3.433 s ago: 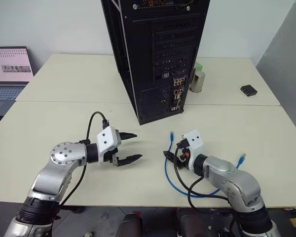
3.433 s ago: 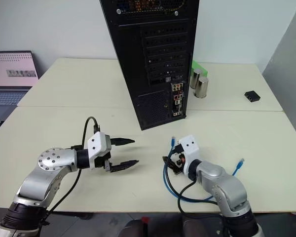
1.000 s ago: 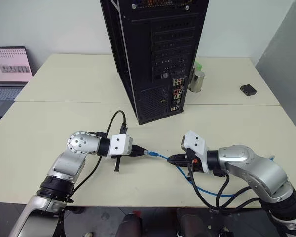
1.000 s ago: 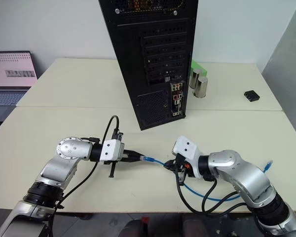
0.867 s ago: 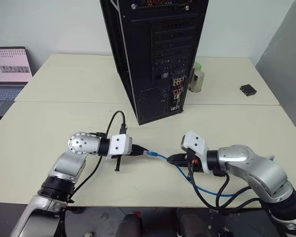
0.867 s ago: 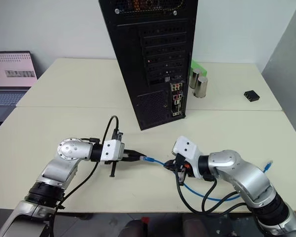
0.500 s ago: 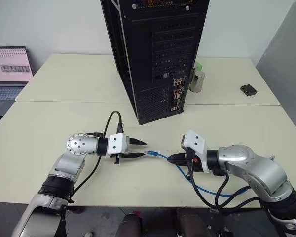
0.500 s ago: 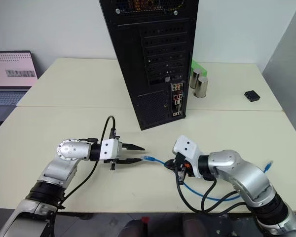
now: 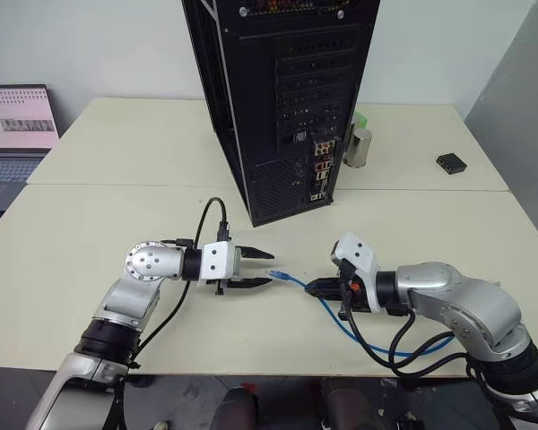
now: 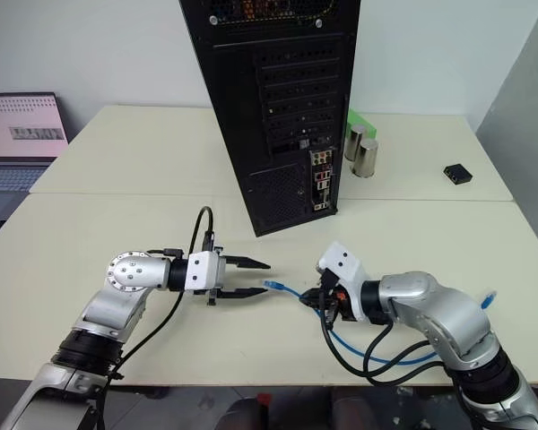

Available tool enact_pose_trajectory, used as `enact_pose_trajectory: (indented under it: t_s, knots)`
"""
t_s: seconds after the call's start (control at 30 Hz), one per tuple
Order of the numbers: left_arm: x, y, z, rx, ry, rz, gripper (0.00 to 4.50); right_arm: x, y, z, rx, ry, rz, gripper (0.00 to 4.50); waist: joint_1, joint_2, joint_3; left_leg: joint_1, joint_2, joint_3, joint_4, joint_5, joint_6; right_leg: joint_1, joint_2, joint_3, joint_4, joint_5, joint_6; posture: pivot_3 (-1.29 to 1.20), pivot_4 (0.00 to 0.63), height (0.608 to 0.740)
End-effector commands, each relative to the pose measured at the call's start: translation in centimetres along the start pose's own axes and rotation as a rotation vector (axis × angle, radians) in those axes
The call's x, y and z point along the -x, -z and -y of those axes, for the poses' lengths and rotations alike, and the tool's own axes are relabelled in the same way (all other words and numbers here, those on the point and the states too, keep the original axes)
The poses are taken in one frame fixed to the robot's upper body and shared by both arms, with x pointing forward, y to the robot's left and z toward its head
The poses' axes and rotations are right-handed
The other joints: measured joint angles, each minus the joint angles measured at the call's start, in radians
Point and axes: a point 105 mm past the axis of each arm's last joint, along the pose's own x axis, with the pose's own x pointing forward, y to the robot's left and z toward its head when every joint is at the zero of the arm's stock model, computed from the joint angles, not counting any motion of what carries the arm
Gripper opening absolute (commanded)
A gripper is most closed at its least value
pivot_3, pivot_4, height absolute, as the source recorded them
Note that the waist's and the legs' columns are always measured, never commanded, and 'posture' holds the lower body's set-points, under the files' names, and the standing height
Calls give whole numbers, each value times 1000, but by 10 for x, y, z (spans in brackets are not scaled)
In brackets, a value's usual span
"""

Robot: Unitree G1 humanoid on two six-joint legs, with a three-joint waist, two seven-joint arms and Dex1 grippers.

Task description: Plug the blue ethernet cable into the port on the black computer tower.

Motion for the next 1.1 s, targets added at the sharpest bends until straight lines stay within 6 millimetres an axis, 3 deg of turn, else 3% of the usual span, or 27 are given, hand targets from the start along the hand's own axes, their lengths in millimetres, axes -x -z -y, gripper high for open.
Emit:
enact_pose_trajectory:
  t_s: [0.03,0.17,0.27,0.47,0.87,1.0,1.1]
  knots:
    - [-2,-12,-2,-25,7,31,2193,3,-9,0,40,5,23,0,0,0,0,0,0,0,0,0,0,0,0,0,0,0,0,0,150,740]
    - [-4,-13,-2,-30,12,30,2193,3,-9,0,52,4,21,0,0,0,0,0,0,0,0,0,0,0,0,0,0,0,0,0,150,740]
    - [-6,-15,-4,-35,6,34,1760,2,-10,-1,55,1,21,0,0,0,0,0,0,0,0,0,0,0,0,0,0,0,0,0,150,740]
    - [-5,-16,-4,-41,5,31,335,2,-10,-1,61,0,18,0,0,0,0,0,0,0,0,0,0,0,0,0,0,0,0,0,150,740]
    - [-4,-13,-4,-69,5,12,271,4,-7,-3,139,-26,-8,0,0,0,0,0,0,0,0,0,0,0,0,0,0,0,0,0,150,740]
    - [-5,-15,-2,-77,8,18,271,12,-9,-2,186,-37,-4,883,0,0,0,0,0,0,0,0,0,0,0,0,0,0,0,0,150,740]
    - [-5,-17,1,-105,13,28,271,34,-13,-1,206,-55,-6,1654,1,0,0,0,0,0,0,0,0,0,0,0,0,0,0,0,150,740]
